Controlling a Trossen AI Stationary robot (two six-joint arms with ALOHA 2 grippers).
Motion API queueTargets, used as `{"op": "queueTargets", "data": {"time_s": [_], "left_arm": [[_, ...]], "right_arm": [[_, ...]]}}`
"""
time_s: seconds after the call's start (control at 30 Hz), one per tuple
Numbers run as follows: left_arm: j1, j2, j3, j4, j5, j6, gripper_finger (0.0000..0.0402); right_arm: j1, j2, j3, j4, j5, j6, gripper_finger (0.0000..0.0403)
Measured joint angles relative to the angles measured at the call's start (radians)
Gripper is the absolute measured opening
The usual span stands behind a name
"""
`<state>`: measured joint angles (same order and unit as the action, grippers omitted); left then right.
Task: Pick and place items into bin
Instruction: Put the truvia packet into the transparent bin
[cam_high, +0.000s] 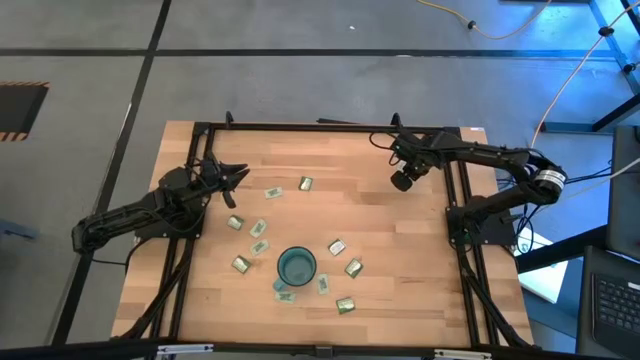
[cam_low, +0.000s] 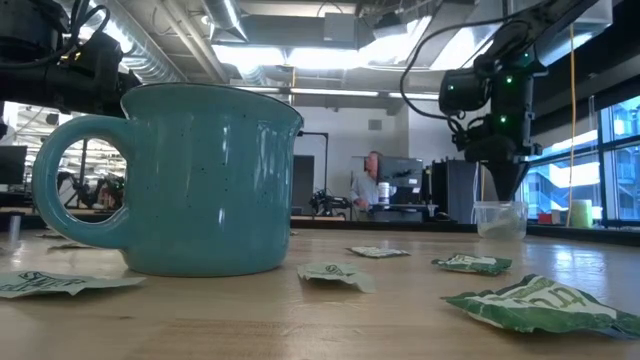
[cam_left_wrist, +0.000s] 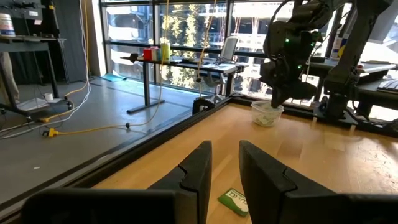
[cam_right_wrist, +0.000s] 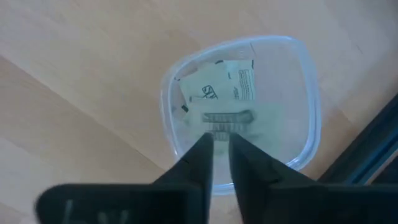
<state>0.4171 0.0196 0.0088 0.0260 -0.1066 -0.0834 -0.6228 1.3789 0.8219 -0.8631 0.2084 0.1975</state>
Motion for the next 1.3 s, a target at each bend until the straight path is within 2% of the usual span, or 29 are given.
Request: {"op": "queueTargets", "data": {"time_s": [0.1, 0.23, 0.4, 0.53, 0.67, 0.97, 1.13, 1.3], "left_arm": [[0.000, 0.000, 0.000, 0.000, 0.000, 0.000, 0.0075], [0.000, 0.000, 0.000, 0.000, 0.000, 0.000, 0.0075], [0.000, 0.000, 0.000, 0.000, 0.000, 0.000, 0.0075], [0.000, 0.000, 0.000, 0.000, -0.001, 0.000, 0.0075], [0.000, 0.000, 0.000, 0.000, -0.001, 0.000, 0.0075], [0.000, 0.000, 0.000, 0.000, -0.004, 0.000, 0.0075], [0.000, 0.000, 0.000, 0.000, -0.004, 0.000, 0.0075], [0.000, 0.000, 0.000, 0.000, -0.004, 0.000, 0.0075]], "right_arm": [[0.000, -0.001, 0.013, -0.005, 0.037, -0.001, 0.0081], [0.043, -0.031, 0.065, 0.000, 0.043, 0.002, 0.0096], [0.162, -0.087, 0.101, 0.077, -0.074, -0.074, 0.0098], [0.312, -0.092, 0.099, 0.177, -0.206, -0.179, 0.0099], [0.485, -0.082, 0.062, 0.280, -0.258, -0.256, 0.0099], [0.823, 0.021, -0.023, 0.591, -0.257, -0.281, 0.0099], [0.921, 0.124, -0.025, 0.732, -0.255, -0.281, 0.0099], [0.964, 0.239, -0.025, 0.767, -0.252, -0.289, 0.0099]]}}
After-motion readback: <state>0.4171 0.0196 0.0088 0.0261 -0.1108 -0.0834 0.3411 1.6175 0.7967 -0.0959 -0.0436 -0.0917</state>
